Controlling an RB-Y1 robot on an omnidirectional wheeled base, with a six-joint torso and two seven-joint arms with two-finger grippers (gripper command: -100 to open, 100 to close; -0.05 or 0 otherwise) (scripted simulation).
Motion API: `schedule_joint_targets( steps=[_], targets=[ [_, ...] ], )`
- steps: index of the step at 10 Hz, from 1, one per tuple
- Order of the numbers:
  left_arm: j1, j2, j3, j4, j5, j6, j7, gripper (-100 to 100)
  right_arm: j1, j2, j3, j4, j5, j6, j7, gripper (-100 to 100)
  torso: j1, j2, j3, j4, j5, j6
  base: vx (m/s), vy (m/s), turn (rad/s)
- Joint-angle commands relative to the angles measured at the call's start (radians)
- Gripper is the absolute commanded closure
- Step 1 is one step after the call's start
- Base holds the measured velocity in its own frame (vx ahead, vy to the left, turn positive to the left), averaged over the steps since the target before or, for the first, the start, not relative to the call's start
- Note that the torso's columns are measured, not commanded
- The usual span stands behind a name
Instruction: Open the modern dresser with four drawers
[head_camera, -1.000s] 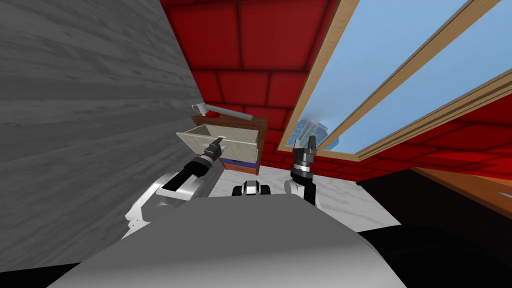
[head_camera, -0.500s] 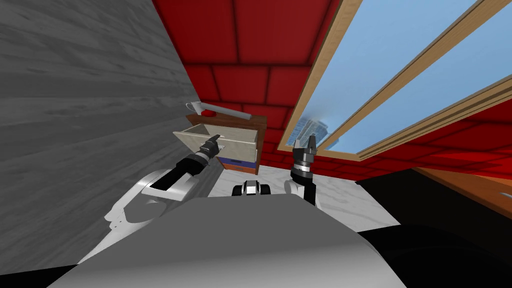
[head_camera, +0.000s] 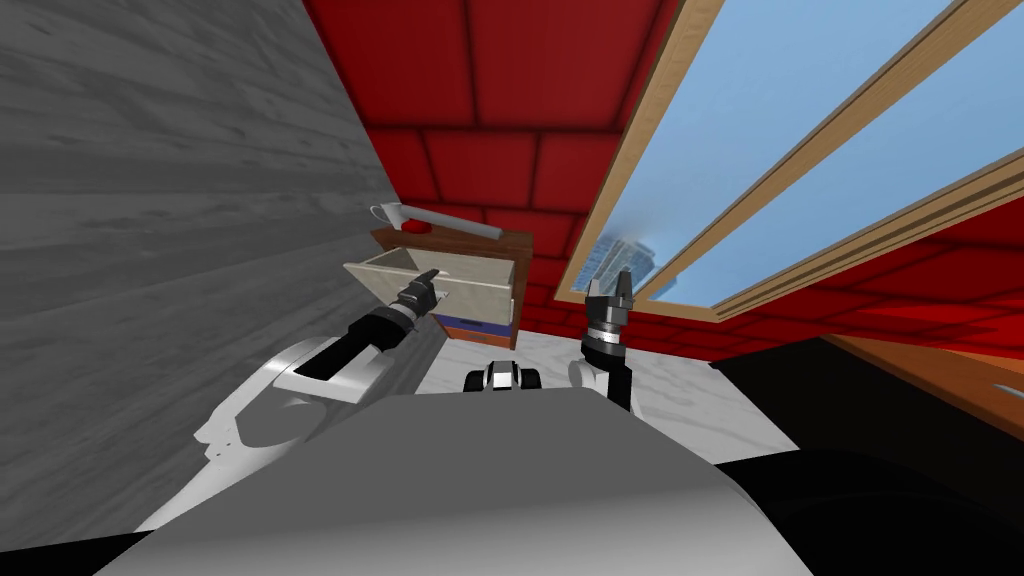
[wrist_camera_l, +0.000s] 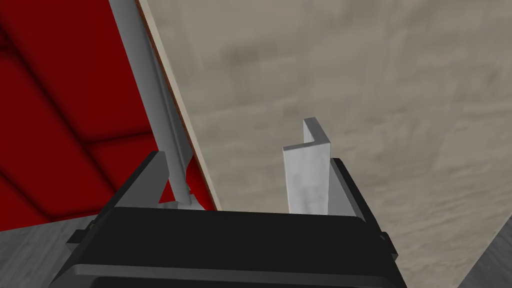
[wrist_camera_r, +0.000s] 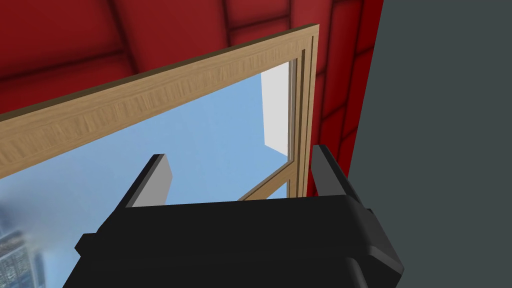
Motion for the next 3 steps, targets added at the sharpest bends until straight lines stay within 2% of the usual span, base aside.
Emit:
schedule_joint_targets(
  steps=[1,3],
  targets=[
    [0.001,0.0,-0.001,0.001,0.0,0.001,0.0,0,0.0,0.0,0.0,0.0,0.0,0.0,0.0,0,0.0,-0.002,-0.001,-0.001,0.0,0.0,0.0,0.0,0.0],
    [0.002,0.0,-0.001,0.003,0.001,0.002,0.0,0,0.0,0.0,0.0,0.0,0.0,0.0,0.0,0,0.001,-0.003,-0.002,-0.002,0.001,0.0,0.0,0.0,0.0]
  ],
)
